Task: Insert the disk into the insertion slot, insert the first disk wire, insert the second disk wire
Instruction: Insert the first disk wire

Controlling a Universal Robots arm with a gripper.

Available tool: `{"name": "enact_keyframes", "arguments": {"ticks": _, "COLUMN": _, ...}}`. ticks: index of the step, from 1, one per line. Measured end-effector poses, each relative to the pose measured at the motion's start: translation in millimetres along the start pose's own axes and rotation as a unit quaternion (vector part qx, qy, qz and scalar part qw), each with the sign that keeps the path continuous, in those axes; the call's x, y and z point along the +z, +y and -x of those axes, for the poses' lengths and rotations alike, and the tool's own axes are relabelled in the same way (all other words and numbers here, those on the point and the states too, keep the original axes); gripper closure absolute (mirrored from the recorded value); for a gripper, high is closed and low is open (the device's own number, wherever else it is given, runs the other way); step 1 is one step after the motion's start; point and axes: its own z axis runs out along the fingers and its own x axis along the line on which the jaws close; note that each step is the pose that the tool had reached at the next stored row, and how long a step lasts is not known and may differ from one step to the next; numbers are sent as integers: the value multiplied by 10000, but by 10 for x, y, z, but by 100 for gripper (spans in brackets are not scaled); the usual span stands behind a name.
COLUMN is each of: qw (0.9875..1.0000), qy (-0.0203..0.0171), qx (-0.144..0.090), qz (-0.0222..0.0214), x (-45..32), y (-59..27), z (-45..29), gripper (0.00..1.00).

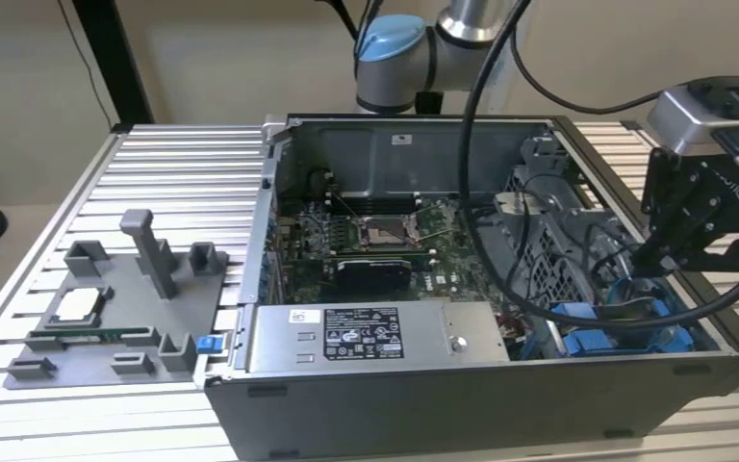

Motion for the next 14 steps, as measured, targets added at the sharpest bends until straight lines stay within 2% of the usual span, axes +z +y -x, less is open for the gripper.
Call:
{"name": "enact_keyframes", "arguments": {"ticks": 8, "qw": 10000, "qy": 0, "qx": 6, "qz": 54, "x": -6, "y": -169, "z": -21, "gripper": 100}}
{"name": "enact_keyframes", "arguments": {"ticks": 14, "qw": 10000, "qy": 1, "qx": 9, "qz": 93, "x": -11, "y": -263, "z": -34, "gripper": 100}}
